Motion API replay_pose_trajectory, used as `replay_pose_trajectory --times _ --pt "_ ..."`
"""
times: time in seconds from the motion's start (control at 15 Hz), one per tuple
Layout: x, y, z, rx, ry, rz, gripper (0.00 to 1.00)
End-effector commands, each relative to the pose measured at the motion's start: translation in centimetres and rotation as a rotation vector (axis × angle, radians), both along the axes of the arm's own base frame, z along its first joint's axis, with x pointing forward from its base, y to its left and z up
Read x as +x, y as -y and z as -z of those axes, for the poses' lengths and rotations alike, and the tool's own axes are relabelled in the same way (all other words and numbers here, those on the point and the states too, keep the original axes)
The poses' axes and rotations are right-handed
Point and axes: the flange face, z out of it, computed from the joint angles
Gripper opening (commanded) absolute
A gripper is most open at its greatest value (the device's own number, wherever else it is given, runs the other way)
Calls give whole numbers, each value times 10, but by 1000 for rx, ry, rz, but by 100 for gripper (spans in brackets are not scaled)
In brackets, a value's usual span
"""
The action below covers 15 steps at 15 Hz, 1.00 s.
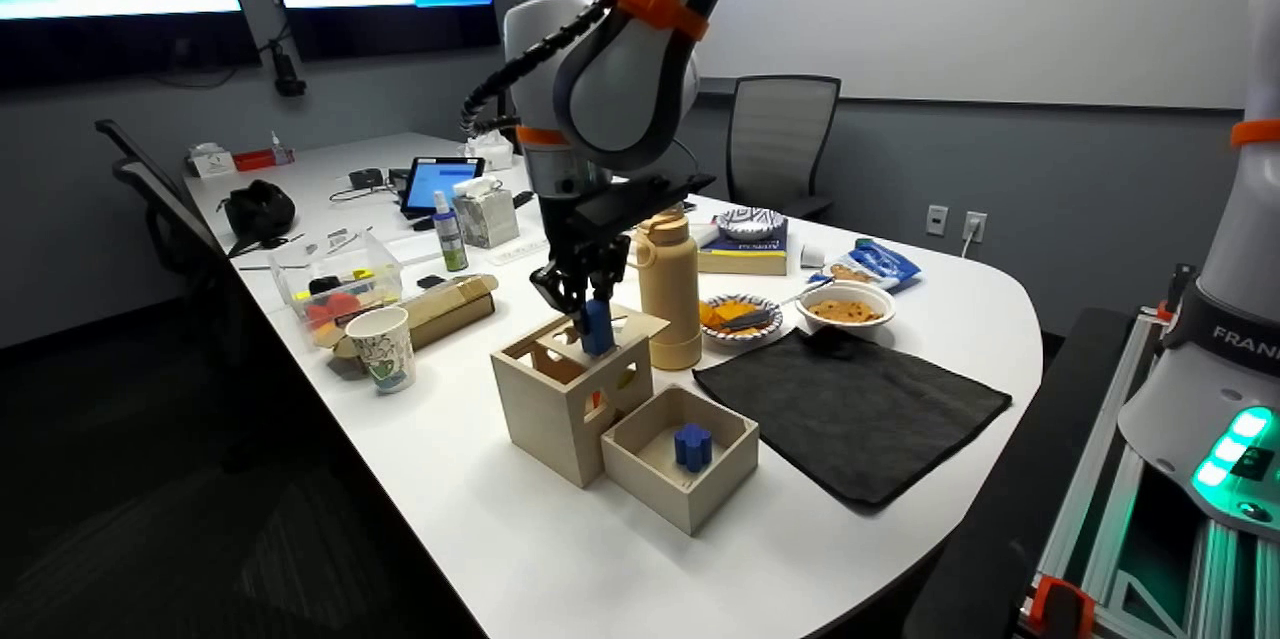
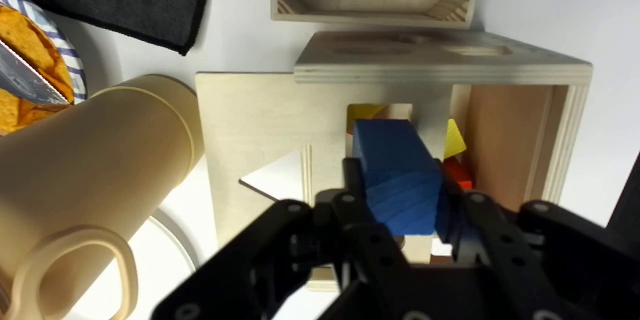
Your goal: Pick up the yellow and blue objects and put them in the box
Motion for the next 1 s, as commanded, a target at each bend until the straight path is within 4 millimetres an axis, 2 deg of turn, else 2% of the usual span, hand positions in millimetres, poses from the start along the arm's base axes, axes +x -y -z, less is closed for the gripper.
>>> replay_pose_trajectory --times 0.0,0.53,0.6,0.67,0.93 --pt "-5 -8 8 4 -46 25 9" --pt "-9 -6 27 9 -75 80 9" --pt "-9 -5 28 12 -75 83 46" --pt "-9 -5 28 17 -70 87 60" --pt "-8 -5 24 32 -58 102 89"
